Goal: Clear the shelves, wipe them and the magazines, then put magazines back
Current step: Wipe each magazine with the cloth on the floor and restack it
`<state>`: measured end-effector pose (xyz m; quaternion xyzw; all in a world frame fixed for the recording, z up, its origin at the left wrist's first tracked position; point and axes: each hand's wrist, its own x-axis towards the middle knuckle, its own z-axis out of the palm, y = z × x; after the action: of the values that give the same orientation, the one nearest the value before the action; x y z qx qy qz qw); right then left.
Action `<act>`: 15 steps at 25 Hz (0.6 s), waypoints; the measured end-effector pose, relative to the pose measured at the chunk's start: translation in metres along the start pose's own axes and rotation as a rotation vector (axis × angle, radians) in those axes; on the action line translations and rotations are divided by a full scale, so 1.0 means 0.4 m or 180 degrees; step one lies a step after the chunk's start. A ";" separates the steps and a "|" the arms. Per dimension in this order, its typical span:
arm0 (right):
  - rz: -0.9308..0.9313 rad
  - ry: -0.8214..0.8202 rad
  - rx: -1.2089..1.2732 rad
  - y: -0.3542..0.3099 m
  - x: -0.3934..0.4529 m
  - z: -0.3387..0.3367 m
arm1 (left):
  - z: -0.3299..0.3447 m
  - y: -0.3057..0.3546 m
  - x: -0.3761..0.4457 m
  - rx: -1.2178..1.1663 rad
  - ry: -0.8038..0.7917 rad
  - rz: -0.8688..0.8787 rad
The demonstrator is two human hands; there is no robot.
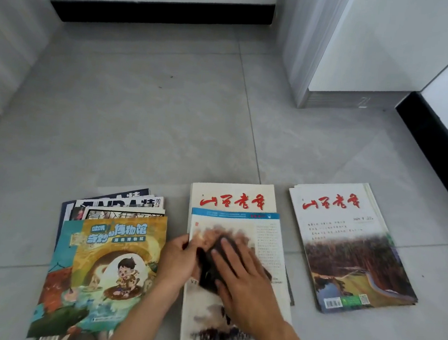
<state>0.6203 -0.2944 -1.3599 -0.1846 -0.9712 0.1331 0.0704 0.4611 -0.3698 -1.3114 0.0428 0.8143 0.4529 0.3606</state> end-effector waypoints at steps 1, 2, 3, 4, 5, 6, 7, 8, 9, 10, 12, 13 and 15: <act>-0.0192 -0.0009 -0.0067 0.023 0.005 0.001 | -0.011 0.000 0.010 0.0420 0.0056 0.0157; -0.0079 0.0032 -0.0187 0.052 0.015 -0.004 | -0.020 0.001 0.013 0.0671 0.0105 0.0242; 0.0337 0.0137 -0.0274 0.080 0.030 -0.015 | -0.024 0.002 0.015 0.0791 0.0104 0.0288; 0.0917 0.0244 -0.0270 0.094 0.051 -0.029 | -0.024 -0.001 0.014 0.0825 0.0096 0.0274; 0.1369 0.0306 -0.0217 0.088 0.078 -0.031 | -0.020 -0.001 0.011 0.0850 0.0096 0.0222; 0.1522 0.0284 -0.0151 0.060 0.109 -0.020 | -0.016 -0.004 0.011 0.0854 0.0113 0.0189; 0.1397 0.0234 -0.0070 0.016 0.134 -0.002 | -0.014 -0.008 0.013 0.0870 0.0117 0.0167; 0.1058 0.0172 -0.0051 -0.031 0.151 0.022 | -0.014 -0.011 0.016 0.0877 0.0117 0.0157; 0.0651 0.0079 -0.0057 -0.061 0.162 0.035 | -0.018 -0.013 0.022 0.0861 0.0119 0.0136; 0.0307 -0.0005 -0.0001 -0.056 0.174 0.038 | -0.022 -0.015 0.027 0.0810 0.0106 0.0098; 0.0137 -0.0098 -0.0009 0.025 0.177 0.015 | -0.027 -0.024 0.030 0.0667 0.0083 0.0052; 0.0316 -0.0124 -0.0111 0.075 0.168 -0.002 | -0.027 -0.028 0.029 0.0584 0.0095 0.0035; 0.1018 0.0218 -0.0221 0.162 0.135 -0.033 | -0.022 -0.041 0.028 0.0365 0.0124 0.0005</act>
<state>0.5948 -0.2129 -1.3610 -0.3435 -0.9305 0.1026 0.0749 0.4517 -0.3812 -1.3273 0.0552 0.8457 0.4066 0.3413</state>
